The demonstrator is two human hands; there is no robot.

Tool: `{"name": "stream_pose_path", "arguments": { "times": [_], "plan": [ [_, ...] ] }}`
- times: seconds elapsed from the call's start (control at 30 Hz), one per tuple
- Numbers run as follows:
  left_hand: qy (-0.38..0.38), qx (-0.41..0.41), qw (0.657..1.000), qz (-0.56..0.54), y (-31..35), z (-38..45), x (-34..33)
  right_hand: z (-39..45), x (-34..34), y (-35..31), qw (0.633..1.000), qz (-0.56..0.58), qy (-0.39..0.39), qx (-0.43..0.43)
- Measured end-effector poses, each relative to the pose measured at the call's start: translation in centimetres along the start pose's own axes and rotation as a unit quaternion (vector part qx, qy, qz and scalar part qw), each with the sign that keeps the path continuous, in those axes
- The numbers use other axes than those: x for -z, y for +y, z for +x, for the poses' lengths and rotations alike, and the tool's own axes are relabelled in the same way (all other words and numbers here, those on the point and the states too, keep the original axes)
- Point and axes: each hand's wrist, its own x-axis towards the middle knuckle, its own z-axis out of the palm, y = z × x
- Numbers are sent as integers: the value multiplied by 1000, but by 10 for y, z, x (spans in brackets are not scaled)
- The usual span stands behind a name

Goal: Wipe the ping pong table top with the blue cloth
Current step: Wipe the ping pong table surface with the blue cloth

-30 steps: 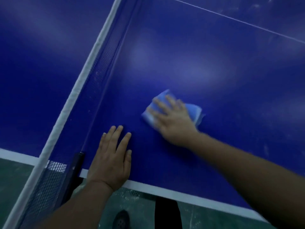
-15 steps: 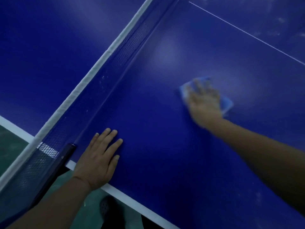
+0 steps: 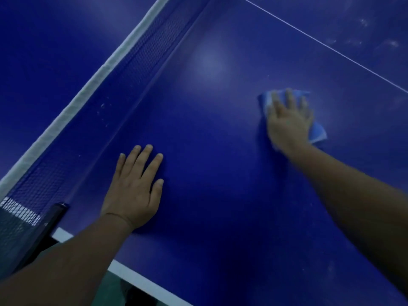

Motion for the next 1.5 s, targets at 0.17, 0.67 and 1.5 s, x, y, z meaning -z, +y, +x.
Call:
{"name": "stream_pose_path", "arguments": {
  "times": [0.17,0.67,1.5],
  "plan": [
    [-1,-4,1000,3,-2,1,-1,-50,-33,-82,983,-14,13,185],
    [1,-7,1000,-1,-7,0,-1,-50,-45,-156,906,-27,-33,422],
    [-29,2,1000,2,-2,4,7,112,4,-67,998,16,15,-53]
  ]
}}
